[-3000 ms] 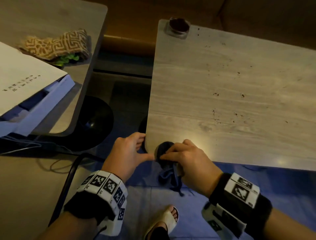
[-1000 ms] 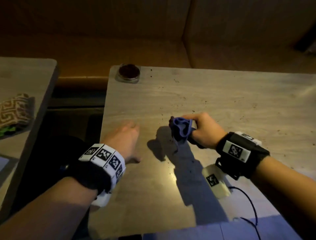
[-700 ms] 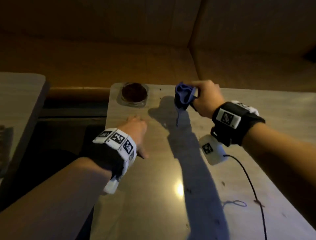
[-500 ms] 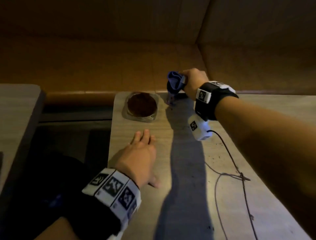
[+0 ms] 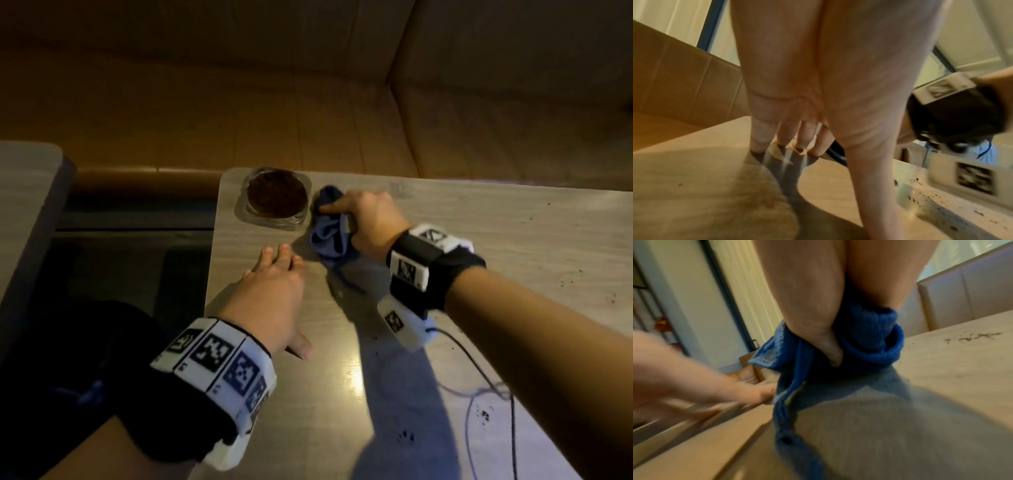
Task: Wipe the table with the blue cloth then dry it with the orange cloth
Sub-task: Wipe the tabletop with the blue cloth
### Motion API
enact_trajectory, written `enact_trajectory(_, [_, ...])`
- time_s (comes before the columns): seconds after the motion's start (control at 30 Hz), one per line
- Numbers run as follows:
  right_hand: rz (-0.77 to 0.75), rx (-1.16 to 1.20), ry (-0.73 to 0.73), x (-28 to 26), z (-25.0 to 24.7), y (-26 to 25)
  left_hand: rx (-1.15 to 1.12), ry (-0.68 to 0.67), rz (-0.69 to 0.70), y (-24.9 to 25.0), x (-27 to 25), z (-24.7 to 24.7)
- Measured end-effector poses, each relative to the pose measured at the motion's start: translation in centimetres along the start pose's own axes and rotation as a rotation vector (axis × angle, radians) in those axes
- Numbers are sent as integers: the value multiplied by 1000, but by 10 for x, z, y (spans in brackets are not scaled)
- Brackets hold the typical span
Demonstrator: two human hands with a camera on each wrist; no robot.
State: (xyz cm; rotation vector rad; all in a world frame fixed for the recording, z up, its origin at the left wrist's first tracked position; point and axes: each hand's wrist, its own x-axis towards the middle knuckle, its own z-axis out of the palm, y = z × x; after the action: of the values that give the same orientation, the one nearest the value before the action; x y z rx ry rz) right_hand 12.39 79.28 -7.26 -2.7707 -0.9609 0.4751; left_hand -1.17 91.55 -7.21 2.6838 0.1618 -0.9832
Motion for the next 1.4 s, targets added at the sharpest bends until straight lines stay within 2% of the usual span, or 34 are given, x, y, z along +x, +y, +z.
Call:
enact_trajectory(0.1, [-155, 9, -55, -37, 11, -5, -28, 11, 8, -1, -4, -2])
enact_trajectory(0.17, [-192, 61, -93, -47, 10, -1, -45, 6, 17, -2, -5, -2])
enact_trajectory(0.2, [-172, 100, -45, -45, 7, 3, -56, 13, 21, -3, -5, -1])
enact_trajectory(0.23, [-119, 137, 70, -37, 3, 9, -62, 19, 25, -4, -6, 0])
enact_trajectory(0.3, [54, 186, 327, -11, -8, 18, -67, 27, 24, -3, -8, 2])
enact_trajectory(0.33, [136, 215, 366, 6, -12, 22, -76, 51, 24, -3, -10, 0])
enact_trajectory(0.37, [196, 231, 327, 23, -15, 24, -104, 103, 22, -5, -12, -5])
enact_trajectory(0.4, [222, 206, 228, 37, -15, 23, -138, 178, 19, -8, -12, -14])
enact_trajectory(0.47, [167, 88, 54, 51, -10, 16, -125, 365, 23, -19, -3, -39])
enact_trajectory(0.53, [67, 37, -2, 39, -5, 5, -21, 477, 38, -33, 18, -64])
enact_trajectory(0.57, [15, 26, -19, 27, -4, 1, 26, 461, 42, -38, 29, -74])
enact_trajectory(0.67, [-162, 14, -76, -12, 0, 2, 113, 281, 68, -44, 62, -89])
enact_trajectory(0.73, [-220, 57, -88, -24, 4, 12, 134, 192, 100, -46, 76, -94])
enact_trajectory(0.8, [-193, 158, -11, -20, 0, 24, 117, 196, 116, -47, 82, -98])
enact_trajectory(0.9, [-57, 175, 283, 17, -14, 34, 86, 265, 108, -55, 87, -100])
enact_trajectory(0.93, [9, 148, 289, 35, -18, 35, 89, 283, 101, -59, 89, -100])
enact_trajectory(1.0, [80, 78, 122, 62, -19, 28, 95, 300, 80, -63, 90, -99])
enact_trajectory(1.03, [72, 37, 39, 67, -16, 23, 101, 297, 69, -64, 91, -99])
enact_trajectory(1.1, [17, -28, -21, 57, -7, 13, 114, 295, 45, -64, 88, -98])
enact_trajectory(1.2, [-95, -4, -53, 1, 5, 7, 110, 281, 16, -56, 72, -92])
enact_trajectory(1.3, [-223, 42, -175, -62, 13, 5, 79, 277, -5, -43, 37, -68])
enact_trajectory(1.33, [-260, 45, -166, -73, 13, 7, 59, 263, -11, -38, 23, -56])
enact_trajectory(1.4, [-261, 107, -37, -71, 5, 10, 14, 216, -21, -28, -5, -28])
